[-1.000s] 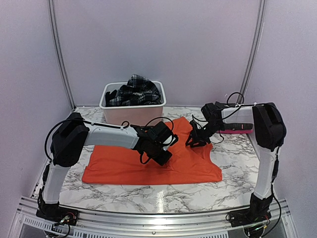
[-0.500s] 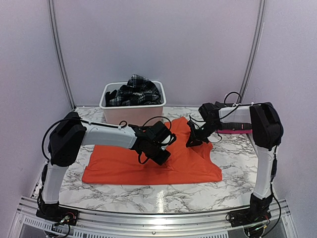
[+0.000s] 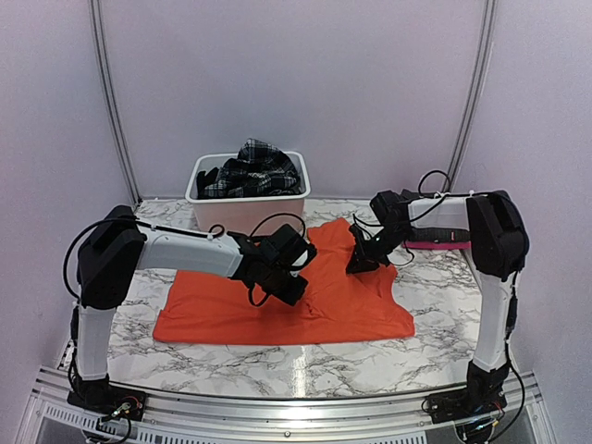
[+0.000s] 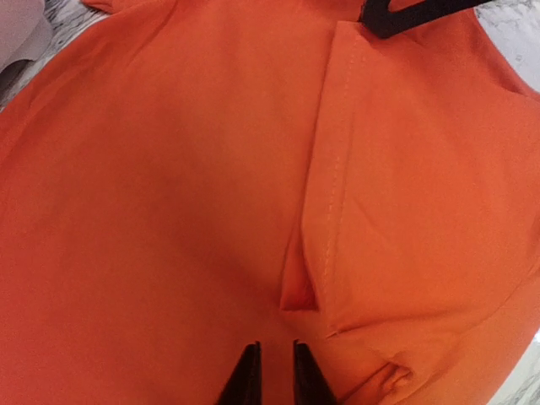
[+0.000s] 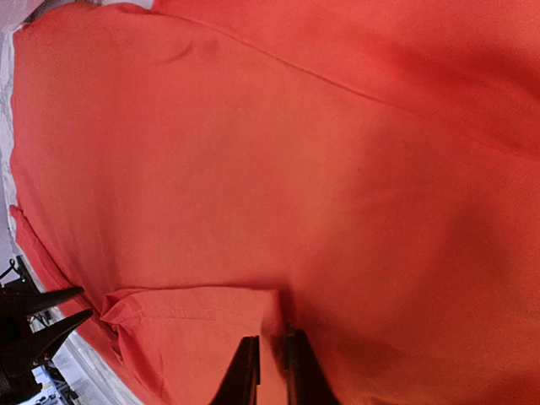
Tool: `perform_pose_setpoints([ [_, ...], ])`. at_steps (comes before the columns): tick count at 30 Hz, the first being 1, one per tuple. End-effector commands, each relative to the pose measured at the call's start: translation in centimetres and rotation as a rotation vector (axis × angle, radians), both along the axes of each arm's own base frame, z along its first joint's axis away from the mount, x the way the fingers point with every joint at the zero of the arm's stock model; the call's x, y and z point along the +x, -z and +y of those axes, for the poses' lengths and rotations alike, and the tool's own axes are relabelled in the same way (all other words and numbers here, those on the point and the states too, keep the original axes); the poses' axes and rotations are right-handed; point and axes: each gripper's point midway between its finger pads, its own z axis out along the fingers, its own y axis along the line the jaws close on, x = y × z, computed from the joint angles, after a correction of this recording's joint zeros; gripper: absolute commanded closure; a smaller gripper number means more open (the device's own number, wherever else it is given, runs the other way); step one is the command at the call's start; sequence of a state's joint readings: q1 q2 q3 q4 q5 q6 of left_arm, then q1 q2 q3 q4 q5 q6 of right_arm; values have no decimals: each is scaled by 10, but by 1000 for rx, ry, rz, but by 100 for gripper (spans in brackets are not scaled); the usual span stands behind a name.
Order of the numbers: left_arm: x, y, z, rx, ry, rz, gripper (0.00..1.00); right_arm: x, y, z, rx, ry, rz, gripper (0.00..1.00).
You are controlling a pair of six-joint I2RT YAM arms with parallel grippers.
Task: Fold and stack the mixed laundry pile
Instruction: Move the 1/3-folded T-shirt to the center of the board.
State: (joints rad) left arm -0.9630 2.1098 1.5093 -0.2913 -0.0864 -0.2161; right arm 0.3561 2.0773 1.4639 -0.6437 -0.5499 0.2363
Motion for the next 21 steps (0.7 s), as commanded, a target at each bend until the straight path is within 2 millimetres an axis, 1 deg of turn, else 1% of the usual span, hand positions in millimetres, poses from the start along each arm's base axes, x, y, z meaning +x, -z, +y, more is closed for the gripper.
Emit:
perform_pose_setpoints([
  [1, 24, -12, 54, 12, -231, -25, 65, 12, -27, -9, -59, 13, -80, 78],
  [2, 28, -15, 69, 10, -288, -26, 55, 13, -36, -16, -80, 29, -102, 68],
  [3, 29, -19, 84, 2, -336, -26, 45, 13, -38, -24, -99, 44, -107, 60],
  [4, 29, -23, 100, -3, -379, -26, 37, 12, -50, -32, -107, 62, -133, 54],
  [5, 27, -29, 113, -14, -410, -26, 28, 9, -56, -40, -104, 78, -137, 50],
  [6, 23, -33, 125, -26, -434, -18, 22, 4, -61, -45, -94, 86, -137, 49],
  [8, 14, -43, 144, -75, -470, 15, 15, -11, -67, -47, -62, 82, -133, 49],
  [9, 10, -42, 153, -92, -490, 42, 12, -18, -68, -45, -39, 78, -125, 49],
  [10, 5, -39, 162, -106, -508, 74, 10, -25, -71, -40, -7, 71, -118, 49],
  [12, -2, -30, 176, -126, -549, 131, 8, -36, -66, -32, 33, 73, -84, 49],
  [14, -8, -20, 189, -129, -585, 176, 7, -47, -53, -26, 49, 84, -40, 49],
  [17, -17, -1, 199, -108, -616, 236, 6, -63, -32, -21, 60, 105, 29, 49],
  [21, -33, 25, 211, -74, -663, 319, 7, -83, -6, -30, 24, 132, 88, 49],
])
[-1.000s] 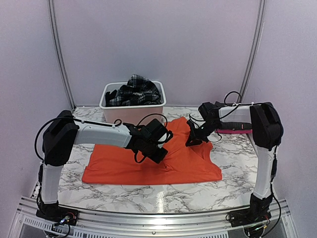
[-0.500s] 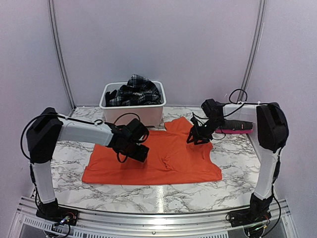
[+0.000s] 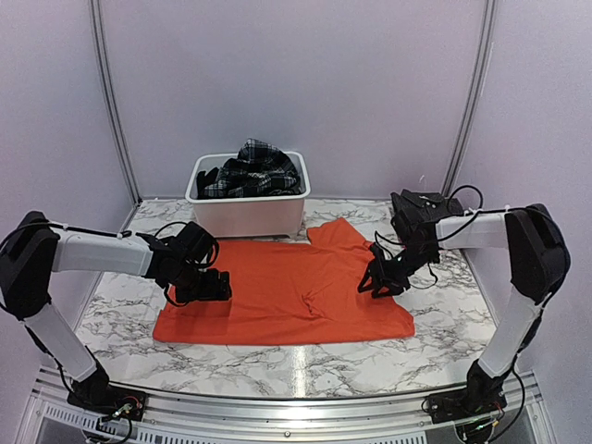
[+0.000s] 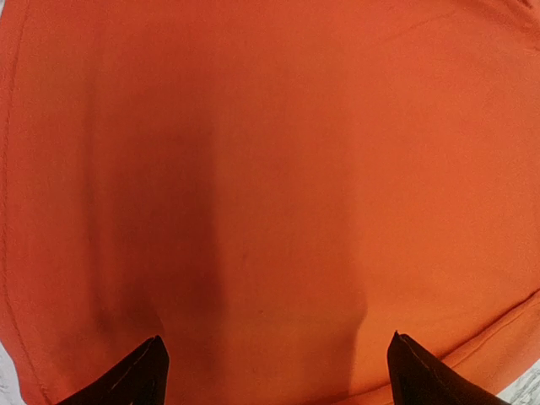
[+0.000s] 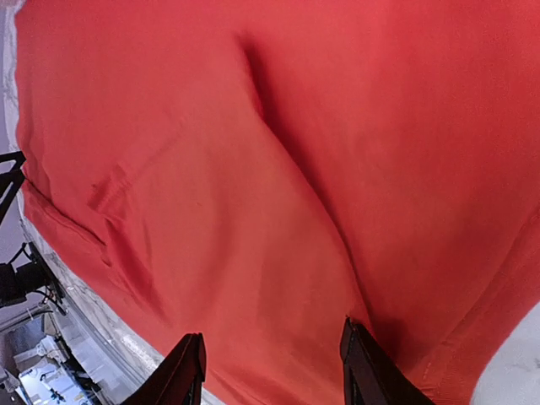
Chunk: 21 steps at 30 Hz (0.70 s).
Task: Fold and stack the mixed laundry pile
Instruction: Move the 1/3-folded T-shirt to the center of the board.
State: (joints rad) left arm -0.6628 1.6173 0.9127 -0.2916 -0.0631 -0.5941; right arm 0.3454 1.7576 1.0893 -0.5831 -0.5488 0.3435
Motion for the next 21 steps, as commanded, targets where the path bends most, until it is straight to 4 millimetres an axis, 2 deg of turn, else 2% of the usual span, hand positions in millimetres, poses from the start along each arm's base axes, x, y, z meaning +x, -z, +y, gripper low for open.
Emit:
perform_pose_setpoints([
  [1, -26, 30, 7, -22, -53, 146, 9, -12, 15, 0, 3, 37, 42, 50],
  [6, -59, 46, 10, -22, -63, 222, 18, -51, 43, -19, -78, 58, 120, 51],
  [11, -98, 59, 20, -21, -127, 300, 25, -97, 67, -37, -117, 82, 221, 52],
  [18, -159, 68, 33, -14, -206, 372, 28, -139, 65, -47, -108, 110, 267, 52],
  [21, -173, 66, 39, -38, -257, 379, 28, -150, 63, -49, -107, 102, 272, 52],
])
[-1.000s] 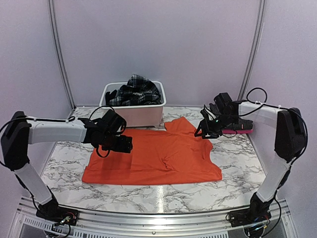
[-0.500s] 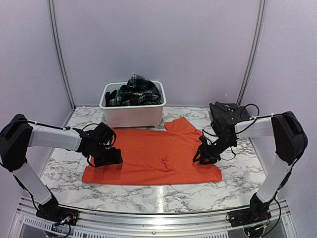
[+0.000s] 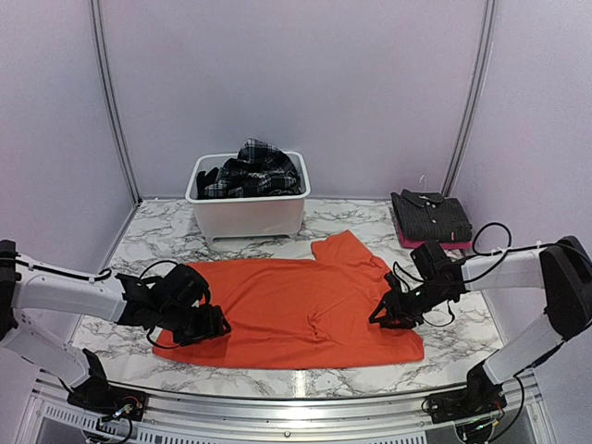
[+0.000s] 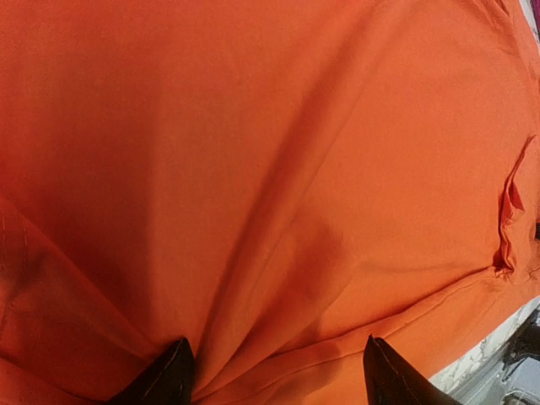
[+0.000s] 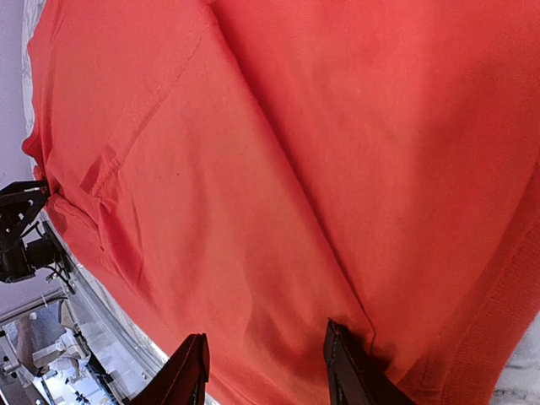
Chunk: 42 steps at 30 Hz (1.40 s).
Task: Fold and stack the mixed laundry pile
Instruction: Move the 1/3-folded T-shirt to the center of the board, then pick up the 1/3-folded T-shirt from the center of the board.
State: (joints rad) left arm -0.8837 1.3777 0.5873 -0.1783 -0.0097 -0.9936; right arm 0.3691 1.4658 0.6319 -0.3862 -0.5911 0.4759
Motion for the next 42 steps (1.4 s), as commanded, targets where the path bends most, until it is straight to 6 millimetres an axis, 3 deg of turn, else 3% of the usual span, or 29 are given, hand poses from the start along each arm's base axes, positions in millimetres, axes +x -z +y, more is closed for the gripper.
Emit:
perform_pose_setpoints([
  [1, -70, 42, 55, 137, -131, 263, 28, -59, 35, -31, -165, 20, 212, 52],
  [4, -60, 26, 61, 133, -150, 189, 26, -55, 28, -29, -163, 4, 190, 51],
  [12, -5, -18, 88, 191, -166, 32, 19, -5, -12, -21, -164, -9, 43, 51],
  [16, 28, -43, 89, 198, -134, -55, 6, 18, -37, -14, -129, -25, -51, 47],
  [18, 45, -56, 89, 209, -107, -106, 1, 34, -51, -14, -122, -28, -121, 46],
  [23, 90, -77, 96, 212, -91, -175, 1, 94, -77, -32, -115, 24, -263, 44],
  [26, 115, -74, 109, 207, -122, -165, 3, 138, -86, -37, -125, 46, -325, 44],
  [32, 161, -64, 119, 262, -98, -161, 31, 201, -80, -27, -147, 7, -363, 49],
  [38, 176, -31, 128, 289, -96, -74, 50, 245, -66, -21, -182, -52, -389, 52],
  [42, 182, -17, 129, 309, -86, -44, 51, 268, -51, -10, -175, -77, -382, 54],
])
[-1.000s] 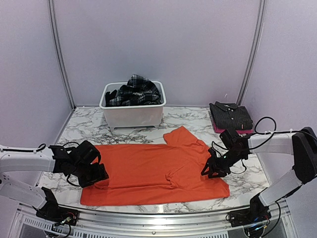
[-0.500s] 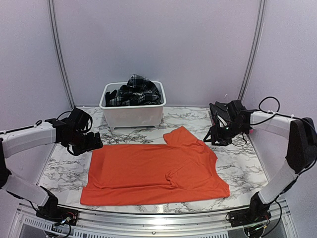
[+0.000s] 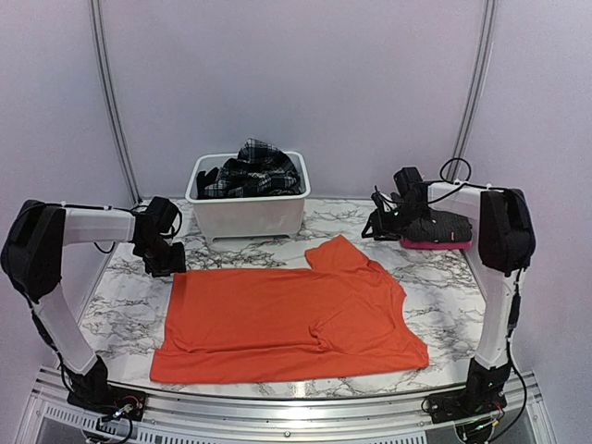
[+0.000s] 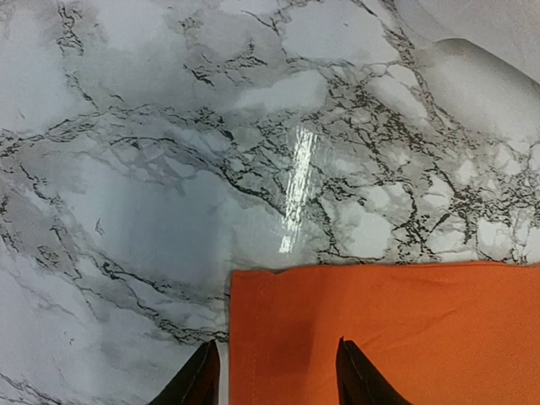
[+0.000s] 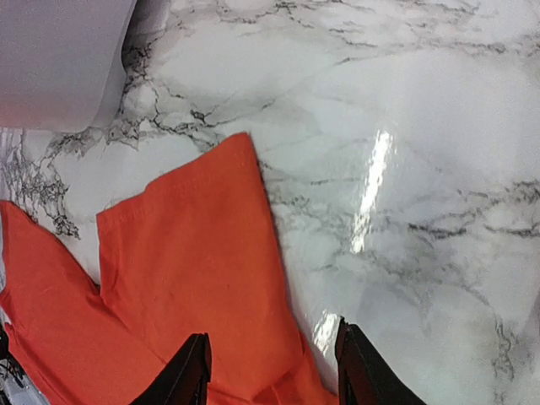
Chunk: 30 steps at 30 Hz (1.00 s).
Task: Fold and stack the mixed laundry pile
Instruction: Pick up the 1/3-folded T-shirt from the center of the board.
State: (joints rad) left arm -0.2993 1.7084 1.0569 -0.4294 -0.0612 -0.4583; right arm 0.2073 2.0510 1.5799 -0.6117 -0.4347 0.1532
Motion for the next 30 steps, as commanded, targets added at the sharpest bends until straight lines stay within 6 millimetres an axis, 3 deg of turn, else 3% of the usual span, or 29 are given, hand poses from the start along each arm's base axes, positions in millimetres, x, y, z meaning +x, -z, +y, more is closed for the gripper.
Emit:
perform_pose_setpoints([
  [1, 11, 7, -2, 10, 31, 11, 51, 25, 7, 11, -21, -52, -26, 54],
  [9, 20, 25, -3, 23, 43, 48, 53, 26, 45, 26, -89, -97, 31, 55],
  [15, 22, 29, 8, 41, 24, 57, 54, 20, 67, 43, -130, -140, 57, 56],
  [21, 24, 27, 10, 58, 61, 50, 59, 23, 86, 38, -191, -127, 85, 71],
  [30, 31, 33, 15, 96, 76, 52, 60, 27, 94, 27, -222, -90, 95, 98],
])
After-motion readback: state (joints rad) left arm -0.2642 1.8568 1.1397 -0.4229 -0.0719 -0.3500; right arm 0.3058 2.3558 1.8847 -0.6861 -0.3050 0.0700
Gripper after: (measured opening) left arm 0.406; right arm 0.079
